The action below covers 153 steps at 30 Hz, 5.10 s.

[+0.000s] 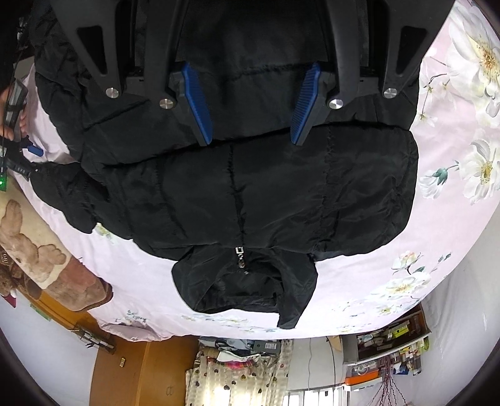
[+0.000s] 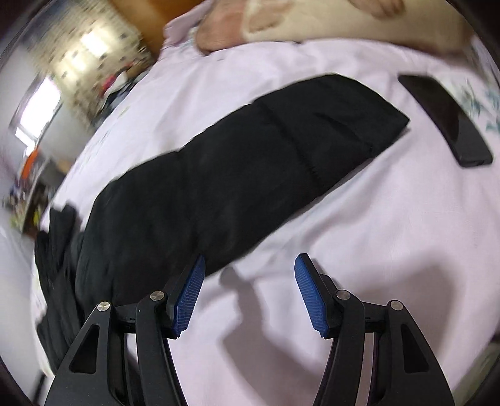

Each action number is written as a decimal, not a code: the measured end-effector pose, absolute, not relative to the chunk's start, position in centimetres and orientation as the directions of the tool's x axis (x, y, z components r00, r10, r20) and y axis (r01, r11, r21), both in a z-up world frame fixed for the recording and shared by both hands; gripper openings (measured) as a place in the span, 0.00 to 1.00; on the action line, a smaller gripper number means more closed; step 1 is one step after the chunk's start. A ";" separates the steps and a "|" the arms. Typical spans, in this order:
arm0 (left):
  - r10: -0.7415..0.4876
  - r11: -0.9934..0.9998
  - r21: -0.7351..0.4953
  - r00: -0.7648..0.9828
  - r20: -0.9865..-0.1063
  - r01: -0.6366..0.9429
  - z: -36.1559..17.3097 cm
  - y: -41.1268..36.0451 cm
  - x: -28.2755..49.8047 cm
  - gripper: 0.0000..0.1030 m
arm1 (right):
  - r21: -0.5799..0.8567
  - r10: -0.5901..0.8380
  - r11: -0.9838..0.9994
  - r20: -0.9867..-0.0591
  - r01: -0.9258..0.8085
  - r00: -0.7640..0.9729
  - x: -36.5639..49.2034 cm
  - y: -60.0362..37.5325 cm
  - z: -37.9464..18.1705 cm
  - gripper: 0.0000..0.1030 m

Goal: Fold large clothes

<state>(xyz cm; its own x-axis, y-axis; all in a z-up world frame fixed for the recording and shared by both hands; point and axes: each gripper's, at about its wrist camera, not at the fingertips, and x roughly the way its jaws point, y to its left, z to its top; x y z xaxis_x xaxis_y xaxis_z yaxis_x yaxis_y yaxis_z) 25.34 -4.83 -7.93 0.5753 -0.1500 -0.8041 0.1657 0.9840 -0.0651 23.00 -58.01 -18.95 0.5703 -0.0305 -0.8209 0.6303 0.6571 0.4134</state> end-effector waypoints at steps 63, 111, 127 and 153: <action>-0.175 0.980 -0.196 0.656 -0.734 0.042 -3.5 3.7 25.3 0.53 | 0.456 0.533 0.845 -0.678 -0.279 0.507 32.2 -21.8 -8.5 0.54; -0.151 0.987 -0.081 0.601 -0.785 0.141 -14.4 -2.8 39.2 0.34 | 0.054 0.033 0.998 -0.854 0.026 0.519 42.5 -31.4 -18.5 0.28; -0.180 0.983 -0.125 0.567 -0.804 0.135 -12.9 -1.5 33.4 0.42 | 0.112 0.145 0.989 -0.833 -0.094 0.533 36.5 -24.4 -15.5 0.30; -0.135 0.991 -0.121 0.626 -0.768 0.064 -4.4 2.9 21.4 0.43 | 0.174 0.153 0.984 -0.782 -0.024 0.604 24.1 -25.5 -7.7 0.36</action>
<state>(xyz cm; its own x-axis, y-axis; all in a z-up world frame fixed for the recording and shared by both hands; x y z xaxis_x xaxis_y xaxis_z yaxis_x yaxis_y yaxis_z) 21.44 2.93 -4.45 0.6258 -0.1345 -0.7683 0.0640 0.9906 -0.1213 24.15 -25.50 -7.66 0.6038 0.1529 -0.7824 -0.0240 0.9845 0.1739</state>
